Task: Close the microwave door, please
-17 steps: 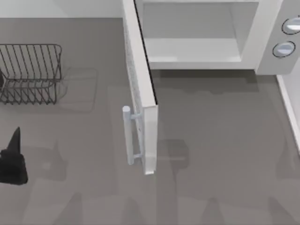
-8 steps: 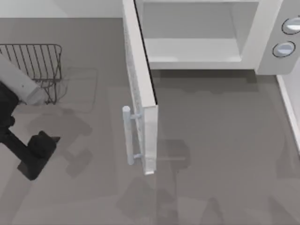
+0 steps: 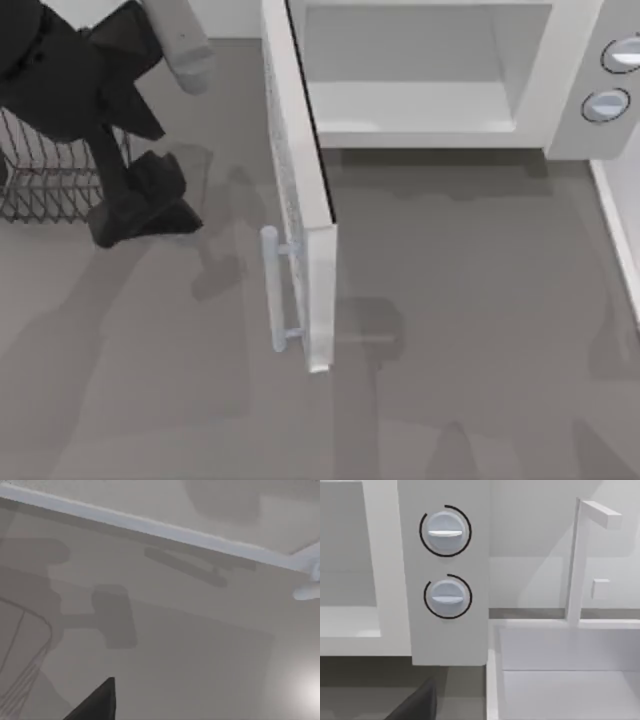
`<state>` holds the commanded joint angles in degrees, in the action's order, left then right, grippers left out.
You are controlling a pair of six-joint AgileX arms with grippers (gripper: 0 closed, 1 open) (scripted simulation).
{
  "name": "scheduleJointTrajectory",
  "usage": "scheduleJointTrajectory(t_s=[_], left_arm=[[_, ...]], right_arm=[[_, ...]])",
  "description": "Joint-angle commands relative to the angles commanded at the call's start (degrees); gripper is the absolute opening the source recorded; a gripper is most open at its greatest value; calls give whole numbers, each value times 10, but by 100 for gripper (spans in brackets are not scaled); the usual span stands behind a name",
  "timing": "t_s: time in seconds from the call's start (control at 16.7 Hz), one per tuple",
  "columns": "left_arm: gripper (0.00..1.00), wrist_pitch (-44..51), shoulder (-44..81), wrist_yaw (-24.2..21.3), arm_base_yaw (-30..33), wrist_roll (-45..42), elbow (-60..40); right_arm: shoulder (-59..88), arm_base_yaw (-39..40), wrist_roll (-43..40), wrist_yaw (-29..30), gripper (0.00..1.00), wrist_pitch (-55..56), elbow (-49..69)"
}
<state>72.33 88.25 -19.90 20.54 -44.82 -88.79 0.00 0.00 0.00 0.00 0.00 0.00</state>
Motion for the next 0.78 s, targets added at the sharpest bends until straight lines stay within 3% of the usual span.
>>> scheduleJointTrajectory(t_s=[0.36, 0.78], left_arm=[[100, 115, 139, -48, 17, -84, -236], [100, 133, 160, -58, 19, -101, -280]], right_arm=[[0, 0, 0, 0, 100, 0, 0], [0, 0, 0, 0, 100, 0, 0]])
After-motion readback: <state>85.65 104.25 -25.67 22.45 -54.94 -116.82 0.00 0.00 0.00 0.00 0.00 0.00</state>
